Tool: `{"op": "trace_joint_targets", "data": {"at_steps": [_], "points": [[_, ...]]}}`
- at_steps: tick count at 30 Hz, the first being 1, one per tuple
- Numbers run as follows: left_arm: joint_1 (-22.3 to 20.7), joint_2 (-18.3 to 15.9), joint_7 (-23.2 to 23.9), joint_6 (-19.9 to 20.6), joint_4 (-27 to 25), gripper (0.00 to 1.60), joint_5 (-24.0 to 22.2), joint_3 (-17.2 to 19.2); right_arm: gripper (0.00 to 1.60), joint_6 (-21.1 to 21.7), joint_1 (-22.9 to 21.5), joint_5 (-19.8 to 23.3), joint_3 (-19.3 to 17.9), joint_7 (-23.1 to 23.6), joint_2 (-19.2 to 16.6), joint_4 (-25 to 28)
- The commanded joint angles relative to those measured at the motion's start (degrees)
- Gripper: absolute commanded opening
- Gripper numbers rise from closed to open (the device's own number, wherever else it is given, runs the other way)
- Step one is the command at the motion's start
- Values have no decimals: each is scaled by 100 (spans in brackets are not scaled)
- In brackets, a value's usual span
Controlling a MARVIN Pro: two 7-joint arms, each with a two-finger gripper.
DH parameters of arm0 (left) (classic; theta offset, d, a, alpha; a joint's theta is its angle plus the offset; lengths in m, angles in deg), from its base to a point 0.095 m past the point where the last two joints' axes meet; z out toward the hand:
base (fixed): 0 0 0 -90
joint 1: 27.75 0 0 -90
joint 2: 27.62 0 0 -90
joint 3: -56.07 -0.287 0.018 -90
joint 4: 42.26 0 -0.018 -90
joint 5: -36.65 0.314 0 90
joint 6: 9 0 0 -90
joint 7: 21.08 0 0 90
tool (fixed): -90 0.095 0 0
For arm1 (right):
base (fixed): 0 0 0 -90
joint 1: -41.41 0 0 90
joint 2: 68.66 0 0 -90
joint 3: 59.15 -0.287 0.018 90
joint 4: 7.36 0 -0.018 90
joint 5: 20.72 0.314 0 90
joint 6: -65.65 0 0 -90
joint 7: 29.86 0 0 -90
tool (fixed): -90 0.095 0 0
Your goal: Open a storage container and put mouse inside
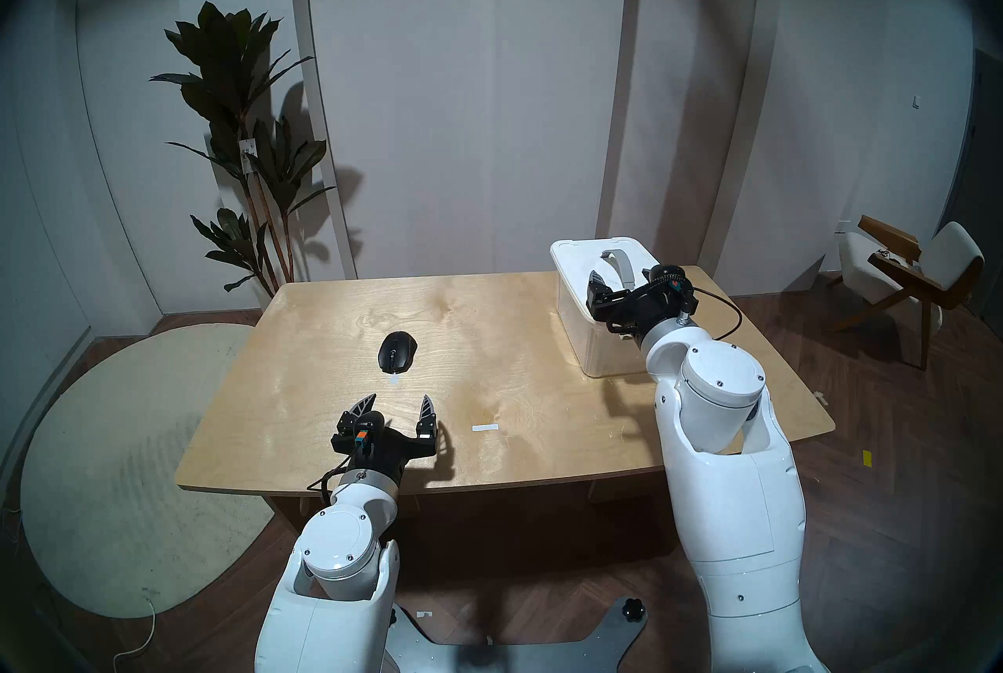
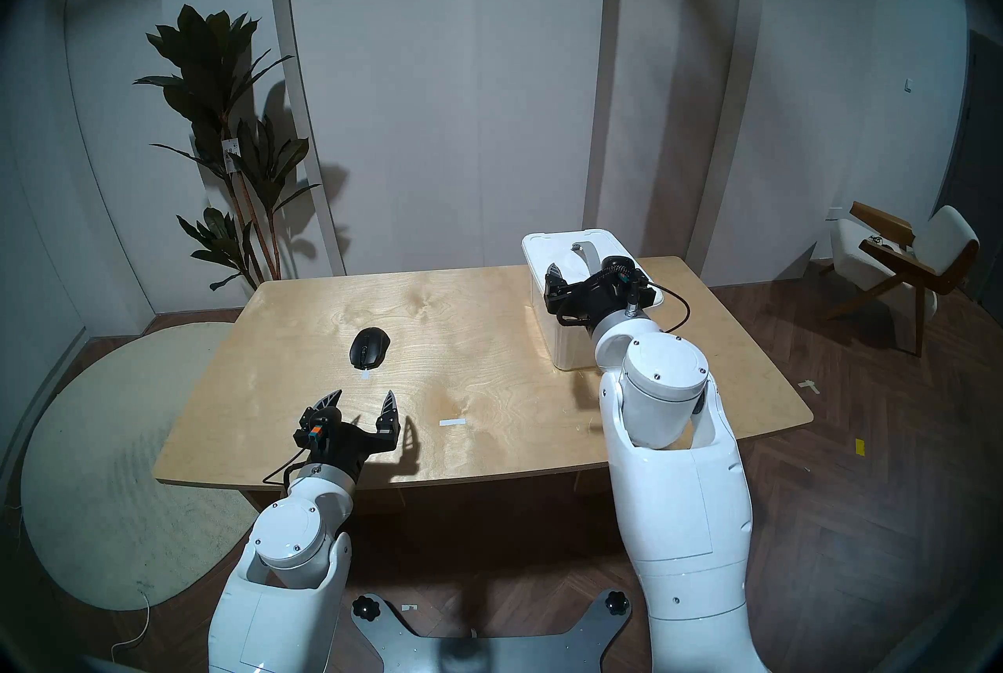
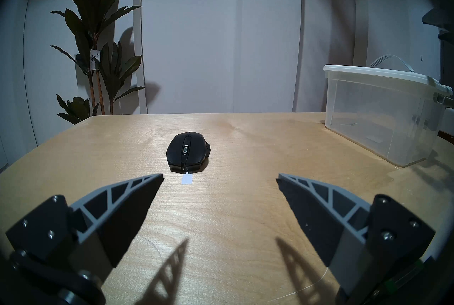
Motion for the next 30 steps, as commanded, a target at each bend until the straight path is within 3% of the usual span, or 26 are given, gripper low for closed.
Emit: {"op": "trace_joint_targets", "data": {"at_steps": [1, 10, 22, 25, 26, 30], "points": [[-36, 11, -6, -25, -98, 160, -3, -4, 160, 143, -630, 58, -205, 16, -62, -200], [-40, 12, 0, -26, -90, 160, -1, -2, 160, 500, -1135, 295, -457, 98, -159, -684], [-38, 15, 3, -28, -94, 160, 0, 1, 160, 759, -1751, 415, -388, 224, -416, -1419], [-36, 17, 3, -28, -99, 160, 1, 1, 160, 931, -2096, 359, -345, 107, -385, -1758], [-35, 17, 3, -27, -100, 160, 1, 1, 160, 850, -1962, 363, -333, 55, -373, -1667], [-31, 20, 2, -26, -108, 160, 2, 2, 160, 1043, -2187, 419, -410, -133, -227, -1887]]}}
